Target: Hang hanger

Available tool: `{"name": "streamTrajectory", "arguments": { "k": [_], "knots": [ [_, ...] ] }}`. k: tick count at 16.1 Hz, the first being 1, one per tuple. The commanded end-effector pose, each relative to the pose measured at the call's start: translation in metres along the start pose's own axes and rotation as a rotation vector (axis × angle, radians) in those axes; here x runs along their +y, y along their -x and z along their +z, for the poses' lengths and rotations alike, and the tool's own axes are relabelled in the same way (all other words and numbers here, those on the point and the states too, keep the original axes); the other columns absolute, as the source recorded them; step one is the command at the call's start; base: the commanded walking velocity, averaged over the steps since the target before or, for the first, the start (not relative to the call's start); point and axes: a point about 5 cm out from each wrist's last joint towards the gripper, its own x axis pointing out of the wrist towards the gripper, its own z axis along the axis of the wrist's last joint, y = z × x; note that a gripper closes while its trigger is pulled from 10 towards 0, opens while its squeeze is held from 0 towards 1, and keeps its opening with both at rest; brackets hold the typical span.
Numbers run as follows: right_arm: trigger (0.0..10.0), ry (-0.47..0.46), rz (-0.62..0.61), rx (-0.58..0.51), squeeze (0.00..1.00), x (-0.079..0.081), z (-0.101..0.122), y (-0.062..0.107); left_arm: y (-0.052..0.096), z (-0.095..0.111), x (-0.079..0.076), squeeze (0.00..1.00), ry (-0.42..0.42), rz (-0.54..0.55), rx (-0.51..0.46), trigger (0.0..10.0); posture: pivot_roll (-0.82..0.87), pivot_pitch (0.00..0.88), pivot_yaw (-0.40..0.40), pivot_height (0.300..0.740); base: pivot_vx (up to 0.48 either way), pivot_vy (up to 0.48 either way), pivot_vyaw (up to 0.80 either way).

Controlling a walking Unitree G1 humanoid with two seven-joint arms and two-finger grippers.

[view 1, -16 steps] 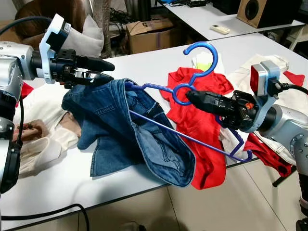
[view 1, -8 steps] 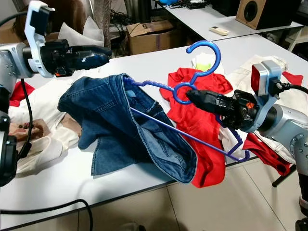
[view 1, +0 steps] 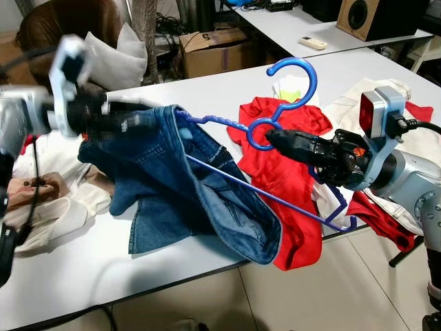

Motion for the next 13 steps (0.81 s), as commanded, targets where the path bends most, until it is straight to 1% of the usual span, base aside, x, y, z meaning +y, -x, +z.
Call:
{"name": "streamTrajectory", "arguments": {
  "k": [1, 3, 4, 5, 9, 13],
  "knots": [
    [10.0, 0.03, 0.047, -0.017, 0.0, 0.0068, 0.0062, -0.0032, 0.0021, 0.0014, -0.0026, 0.0, -0.026, 0.005, 0.037, 10.0, -0.09, 0.0, 0.112, 0.719, 0.0, 0.0, 0.0],
    [10.0, 0.03, 0.041, -0.018, 0.0, 0.0063, 0.0064, -0.0029, 0.0018, 0.0001, -0.0045, 0.0, -0.024, -0.008, 0.042, 9.8, -0.09, 0.0, 0.113, 0.719, 0.0, 0.0, 0.0],
    [10.0, 0.03, 0.039, -0.019, 0.0, 0.006, 0.0066, -0.0027, 0.002, -0.0011, -0.0052, 0.0, -0.024, -0.01, 0.055, 7.4, -0.09, 0.0, 0.113, 0.719, 0.0, 0.0, 0.0],
    [10.0, 0.03, 0.037, -0.02, 0.0, 0.0058, 0.0068, -0.0027, 0.0026, -0.0014, -0.0047, 0.0, -0.027, -0.007, 0.05, 0.0, -0.09, 0.0, 0.113, 0.719, 0.0, 0.0, 0.0],
    [10.0, 0.03, 0.04, -0.021, 0.0, 0.0059, 0.0062, -0.0035, 0.0034, -0.0027, -0.0046, 0.0, -0.026, -0.02, 0.014, 0.0, -0.09, 0.0, 0.115, 0.719, 0.0, 0.0, 0.0],
    [10.0, 0.032, 0.037, -0.019, 0.0, 0.0051, 0.0064, -0.0033, 0.003, -0.0025, -0.0051, 0.0, -0.031, -0.031, 0.0, 0.0, -0.09, 0.0, 0.116, 0.719, 0.0, 0.0, 0.0]
  ]
}}
